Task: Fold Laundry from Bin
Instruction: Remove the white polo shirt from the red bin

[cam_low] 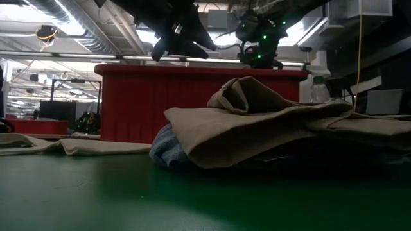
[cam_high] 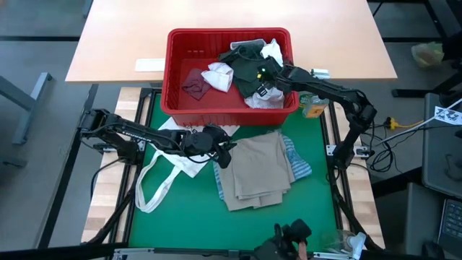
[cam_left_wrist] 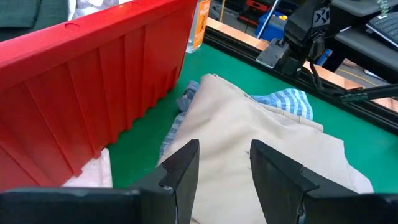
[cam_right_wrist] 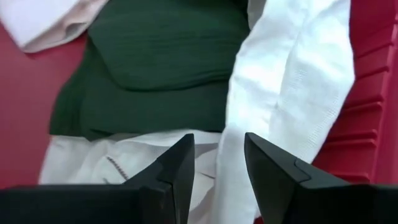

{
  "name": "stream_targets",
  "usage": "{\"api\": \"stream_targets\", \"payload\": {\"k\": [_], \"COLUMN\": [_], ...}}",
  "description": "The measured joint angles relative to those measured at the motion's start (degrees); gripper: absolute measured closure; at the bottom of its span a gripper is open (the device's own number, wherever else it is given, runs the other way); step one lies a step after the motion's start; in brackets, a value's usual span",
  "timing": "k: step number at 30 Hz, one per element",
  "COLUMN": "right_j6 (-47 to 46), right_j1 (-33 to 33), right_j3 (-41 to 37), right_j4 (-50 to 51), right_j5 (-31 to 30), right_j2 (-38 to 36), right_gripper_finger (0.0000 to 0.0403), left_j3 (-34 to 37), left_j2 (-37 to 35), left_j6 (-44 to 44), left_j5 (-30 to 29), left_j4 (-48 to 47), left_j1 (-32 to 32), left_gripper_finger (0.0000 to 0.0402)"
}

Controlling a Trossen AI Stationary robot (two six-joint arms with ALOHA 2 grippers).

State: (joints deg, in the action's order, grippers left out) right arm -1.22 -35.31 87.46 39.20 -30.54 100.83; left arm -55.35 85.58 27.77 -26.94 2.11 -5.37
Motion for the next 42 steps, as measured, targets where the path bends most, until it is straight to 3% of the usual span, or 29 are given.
{"api": "stream_targets", "payload": {"k": [25,29,35,42], "right_j6": [-0.01,0.12,3.7,9.67], "right_j1": [-2.72,-3.39,-4.06,-4.09], "right_j3": [0.0,0.0,0.0,0.23], "right_j4": [4.85,4.85,4.13,4.41], "right_j5": [-0.81,-0.71,0.12,3.28], "right_j2": [0.56,0.56,0.56,-0.53], "right_gripper_finger": [0.0265,0.0296,0.0392,0.0396], "left_j3": [0.0,0.0,0.0,0.0], "left_j2": [0.02,0.02,0.02,0.02], "left_j6": [-0.01,-1.4,-1.42,-1.49], "left_j5": [-0.02,-0.03,-0.02,0.0], "left_j4": [-0.09,-0.1,-0.09,0.13], "left_j1": [0.0,-0.01,-0.01,0.55], "left_gripper_finger": [0.0263,0.0263,0.0263,0.0263]}}
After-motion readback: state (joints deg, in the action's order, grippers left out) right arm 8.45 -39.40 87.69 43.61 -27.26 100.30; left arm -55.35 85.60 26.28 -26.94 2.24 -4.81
